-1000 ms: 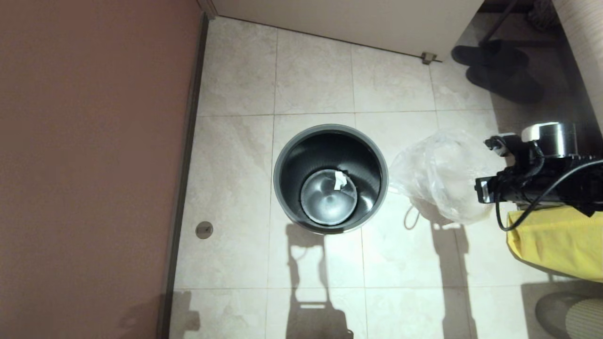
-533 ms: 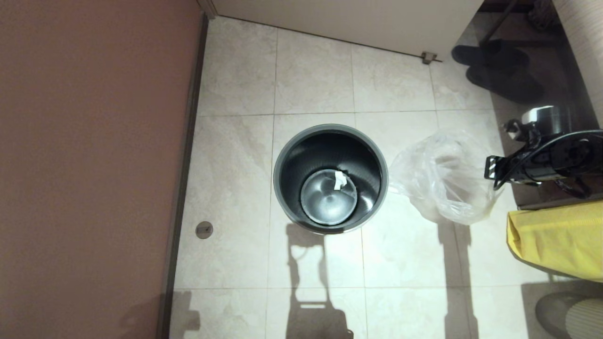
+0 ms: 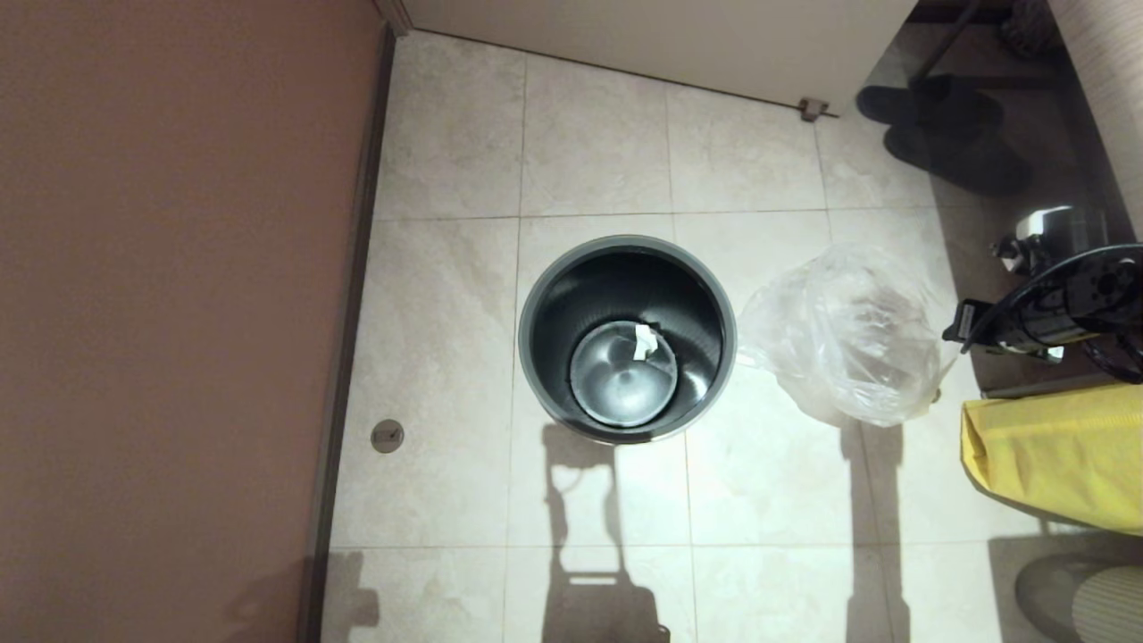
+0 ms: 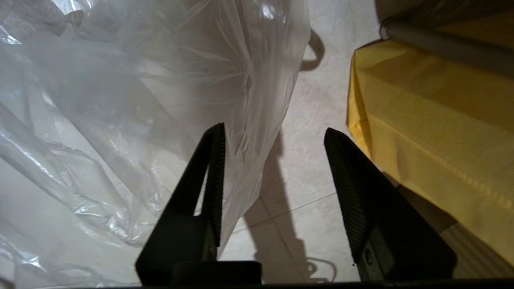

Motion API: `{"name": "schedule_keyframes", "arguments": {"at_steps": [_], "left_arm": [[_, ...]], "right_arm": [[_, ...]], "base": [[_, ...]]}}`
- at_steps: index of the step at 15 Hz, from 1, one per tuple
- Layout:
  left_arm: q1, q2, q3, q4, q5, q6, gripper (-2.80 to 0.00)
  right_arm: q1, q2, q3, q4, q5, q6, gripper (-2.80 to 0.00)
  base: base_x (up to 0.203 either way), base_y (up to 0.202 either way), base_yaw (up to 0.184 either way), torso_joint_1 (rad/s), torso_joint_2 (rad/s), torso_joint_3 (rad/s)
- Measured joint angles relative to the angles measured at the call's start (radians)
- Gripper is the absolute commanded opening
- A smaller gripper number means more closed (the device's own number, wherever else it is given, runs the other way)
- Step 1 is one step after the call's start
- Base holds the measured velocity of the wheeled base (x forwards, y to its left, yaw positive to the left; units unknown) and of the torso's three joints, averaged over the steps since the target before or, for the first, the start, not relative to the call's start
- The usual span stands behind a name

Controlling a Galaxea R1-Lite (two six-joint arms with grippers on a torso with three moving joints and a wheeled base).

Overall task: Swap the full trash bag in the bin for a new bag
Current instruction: Pick up the trash bag

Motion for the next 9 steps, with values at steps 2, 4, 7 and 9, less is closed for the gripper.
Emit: {"name": "schedule_keyframes", "arguments": {"at_steps": [2,4,7,9], "left_arm": [[0.0,0.0,0.0,0.0,0.0,0.0,-2.8],[0.0,0.0,0.0,0.0,0.0,0.0,-2.8],[0.0,0.0,0.0,0.0,0.0,0.0,-2.8],[0.0,0.0,0.0,0.0,0.0,0.0,-2.8]], "right_arm": [[-0.001,0.018,-0.004,0.031,0.037,0.053,0.0],[0.001,0.048,-0.007,0.032,0.042,0.073,0.0],[0.003,0.087,-0.03,0.029,0.083,0.139,0.0],[0.004,0.105,-0.039,0.028,0.164,0.19,0.0]], "base": [[0.0,0.0,0.0,0.0,0.0,0.0],[0.0,0.0,0.0,0.0,0.0,0.0],[0.0,0.0,0.0,0.0,0.0,0.0],[0.0,0.0,0.0,0.0,0.0,0.0]]}}
